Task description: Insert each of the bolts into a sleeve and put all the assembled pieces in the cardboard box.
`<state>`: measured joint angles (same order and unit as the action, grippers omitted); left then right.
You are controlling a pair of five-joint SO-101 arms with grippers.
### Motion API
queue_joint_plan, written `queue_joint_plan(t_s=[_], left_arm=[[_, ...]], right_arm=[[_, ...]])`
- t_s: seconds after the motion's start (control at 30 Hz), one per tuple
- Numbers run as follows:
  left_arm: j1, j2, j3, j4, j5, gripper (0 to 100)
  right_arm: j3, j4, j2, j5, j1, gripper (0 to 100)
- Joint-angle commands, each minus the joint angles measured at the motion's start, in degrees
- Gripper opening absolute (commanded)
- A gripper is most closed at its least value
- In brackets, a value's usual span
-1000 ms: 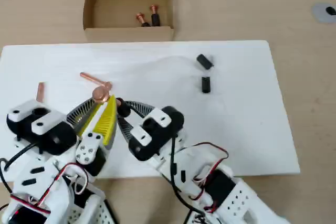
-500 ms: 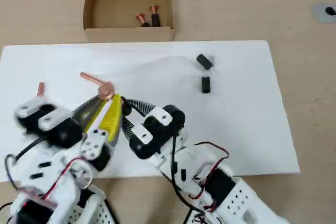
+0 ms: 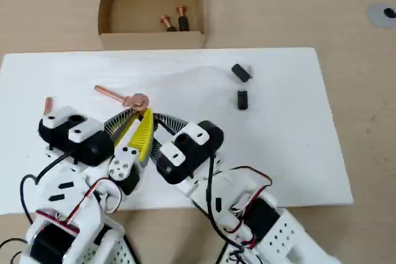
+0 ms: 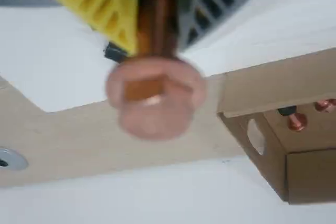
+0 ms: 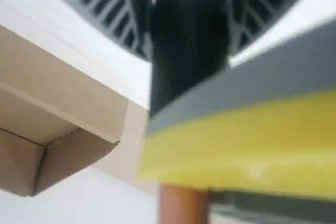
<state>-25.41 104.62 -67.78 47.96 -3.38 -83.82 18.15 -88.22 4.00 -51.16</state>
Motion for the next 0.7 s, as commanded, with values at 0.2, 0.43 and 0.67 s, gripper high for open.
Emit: queue_joint_plan(t_s=[0.2, 0.43, 0.67], left_arm=[[0.18, 0.13, 2.99, -0.09, -0.35, 17], [6.59, -0.22, 8.88, 3.52, -0.26, 18], [8.70, -9.71, 24.70, 13.89, 2.29, 19]], right_arm=[[4.79, -1.67, -1.54, 0.26, 3.21, 0.9], [7.16, -1.76, -1.01, -0.09, 4.88, 0.9], [18.15, -1.85, 9.01, 0.26, 10.59, 0.9]])
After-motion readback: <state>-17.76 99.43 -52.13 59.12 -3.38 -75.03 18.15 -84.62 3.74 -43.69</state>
